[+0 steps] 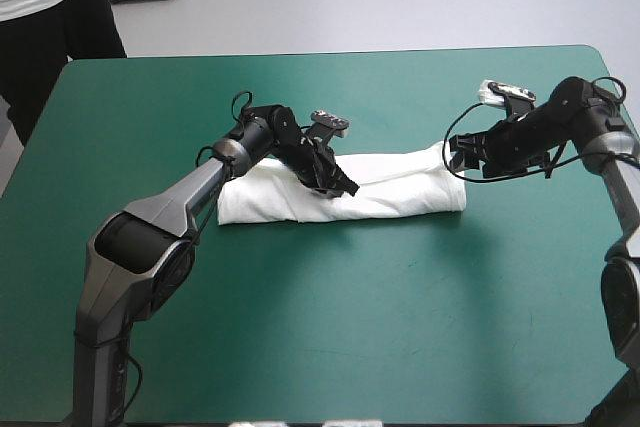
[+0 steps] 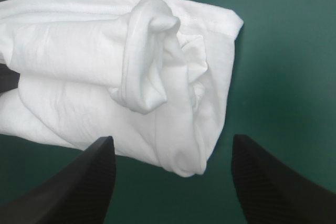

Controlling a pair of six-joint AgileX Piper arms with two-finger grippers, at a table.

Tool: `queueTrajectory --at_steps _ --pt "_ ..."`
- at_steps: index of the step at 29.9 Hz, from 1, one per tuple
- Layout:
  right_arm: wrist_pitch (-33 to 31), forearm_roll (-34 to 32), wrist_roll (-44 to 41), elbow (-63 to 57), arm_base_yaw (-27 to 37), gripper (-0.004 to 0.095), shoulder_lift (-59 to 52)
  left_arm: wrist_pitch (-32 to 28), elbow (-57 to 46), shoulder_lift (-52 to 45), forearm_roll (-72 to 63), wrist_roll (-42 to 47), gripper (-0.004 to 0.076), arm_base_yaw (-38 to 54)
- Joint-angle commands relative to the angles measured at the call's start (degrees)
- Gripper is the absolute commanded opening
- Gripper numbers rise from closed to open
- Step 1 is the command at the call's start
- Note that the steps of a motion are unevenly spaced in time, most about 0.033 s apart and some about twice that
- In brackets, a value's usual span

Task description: Fold the cloth

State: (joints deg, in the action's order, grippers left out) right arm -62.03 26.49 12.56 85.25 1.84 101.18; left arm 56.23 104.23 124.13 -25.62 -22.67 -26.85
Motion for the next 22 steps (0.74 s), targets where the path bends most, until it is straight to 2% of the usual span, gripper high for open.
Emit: queueTrajectory --at_steps 1,7,14,22 --pt "1.4 3.1 1.5 1.4 0.7 0.0610 0.4 -0.5 1.9 -3.0 -1.7 0.5 -0.0010 -0.3" --pt "1.3 8.2 3.9 1.4 2.2 0.0610 4.4 -0.5 1.9 -3.1 -1.3 0.5 -0.0010 -0.3" --pt "1.2 9.2 4.9 1.4 2.6 0.0610 8.1 -0.5 1.9 -3.1 -1.4 0.5 -0.0010 -0.3" --pt "-0.2 13.8 5.6 1.4 2.6 0.0610 12.6 -0.5 1.9 -3.1 -1.6 0.5 -0.0010 -0.3"
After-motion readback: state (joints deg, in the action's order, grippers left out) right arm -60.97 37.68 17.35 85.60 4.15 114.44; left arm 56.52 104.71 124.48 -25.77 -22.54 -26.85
